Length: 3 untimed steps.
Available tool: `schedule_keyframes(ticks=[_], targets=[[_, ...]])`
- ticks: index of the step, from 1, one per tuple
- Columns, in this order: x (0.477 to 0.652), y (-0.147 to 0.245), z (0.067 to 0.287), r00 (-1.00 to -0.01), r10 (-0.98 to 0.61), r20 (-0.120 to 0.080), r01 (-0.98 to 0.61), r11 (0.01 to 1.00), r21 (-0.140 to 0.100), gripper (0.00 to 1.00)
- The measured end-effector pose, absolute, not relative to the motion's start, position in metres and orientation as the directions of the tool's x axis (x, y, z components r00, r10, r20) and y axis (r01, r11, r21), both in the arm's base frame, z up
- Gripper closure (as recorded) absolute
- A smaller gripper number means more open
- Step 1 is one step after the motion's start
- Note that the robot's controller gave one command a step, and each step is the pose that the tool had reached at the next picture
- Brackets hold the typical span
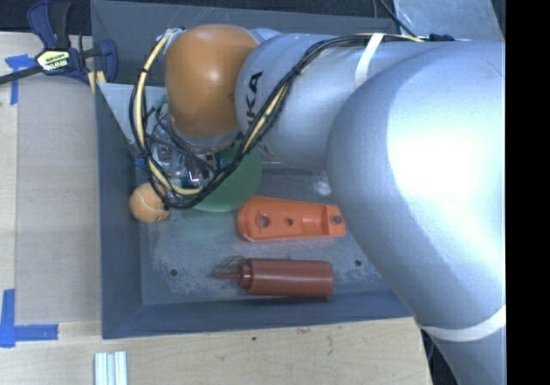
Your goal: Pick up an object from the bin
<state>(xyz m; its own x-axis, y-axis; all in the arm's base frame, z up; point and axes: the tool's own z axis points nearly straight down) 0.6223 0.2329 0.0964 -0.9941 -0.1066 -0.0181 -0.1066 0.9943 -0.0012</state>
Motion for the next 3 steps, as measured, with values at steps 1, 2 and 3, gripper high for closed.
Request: schedule_keyframes(ticks=[1, 2, 3], targets=[[0.589, 0.219, 0.091, -0.803, -0.596, -0.031, -0.595, 0.803, -0.016, 0.00], [0.559, 0.231, 0.071, -0.994, -0.106, -0.017, -0.106, 0.994, -0.007, 1.00], [0.559, 0.231, 0.071, -0.994, -0.106, -0.017, -0.105, 0.994, -0.007, 1.00]])
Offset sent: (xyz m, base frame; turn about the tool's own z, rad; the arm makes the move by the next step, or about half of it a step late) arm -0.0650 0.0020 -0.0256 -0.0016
